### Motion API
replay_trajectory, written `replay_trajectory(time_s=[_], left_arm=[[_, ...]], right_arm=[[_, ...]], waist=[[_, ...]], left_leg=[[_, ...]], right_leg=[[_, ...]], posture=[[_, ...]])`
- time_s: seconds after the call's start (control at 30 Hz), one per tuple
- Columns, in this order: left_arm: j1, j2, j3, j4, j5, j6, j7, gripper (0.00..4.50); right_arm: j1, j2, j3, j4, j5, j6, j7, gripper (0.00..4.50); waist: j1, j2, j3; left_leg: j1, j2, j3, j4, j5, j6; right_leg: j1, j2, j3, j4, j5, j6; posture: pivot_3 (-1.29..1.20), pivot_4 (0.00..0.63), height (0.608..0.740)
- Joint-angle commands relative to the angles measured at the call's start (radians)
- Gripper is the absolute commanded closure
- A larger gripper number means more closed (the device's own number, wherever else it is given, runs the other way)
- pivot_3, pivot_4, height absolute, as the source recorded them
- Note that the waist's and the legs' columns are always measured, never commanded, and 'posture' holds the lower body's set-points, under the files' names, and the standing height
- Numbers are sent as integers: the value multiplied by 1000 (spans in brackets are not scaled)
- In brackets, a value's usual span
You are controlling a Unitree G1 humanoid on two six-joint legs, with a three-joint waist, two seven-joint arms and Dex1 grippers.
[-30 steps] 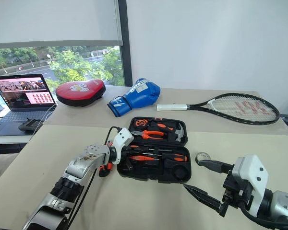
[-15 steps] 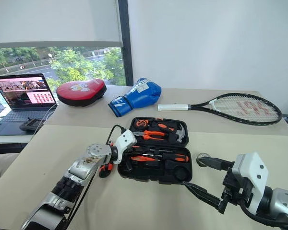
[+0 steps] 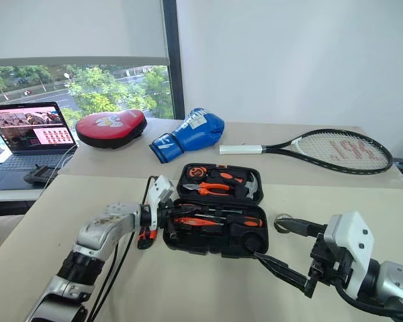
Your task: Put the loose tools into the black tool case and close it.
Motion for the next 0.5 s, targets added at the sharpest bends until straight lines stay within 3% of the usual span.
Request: replay_trajectory(time_s=[0.03, 0.27, 0.5], left_arm=[[-3, 9, -32, 8, 52, -29, 21, 4461], [-8, -11, -53, 83, 108, -53, 59, 4461], [-26, 30, -132, 92, 190, -150, 8, 4461]], right_arm=[[-9, -7, -8, -8, 8, -15, -2, 0], [1, -8, -26, -11, 12, -12, 2, 0], [8, -9, -31, -13, 14, -12, 2, 0]], waist=[[5, 0, 0], [6, 1, -1], [5, 2, -2]], left_leg=[[1, 0, 0, 0, -2, 3], [3, 0, 0, 0, -2, 3], [3, 0, 0, 0, -1, 3]], right_leg=[[1, 0, 0, 0, 0, 0], [2, -2, 1, 0, 0, -1], [2, -5, 0, 0, 1, -1]], posture=[[0, 150, 740], [0, 150, 740], [0, 150, 740]])
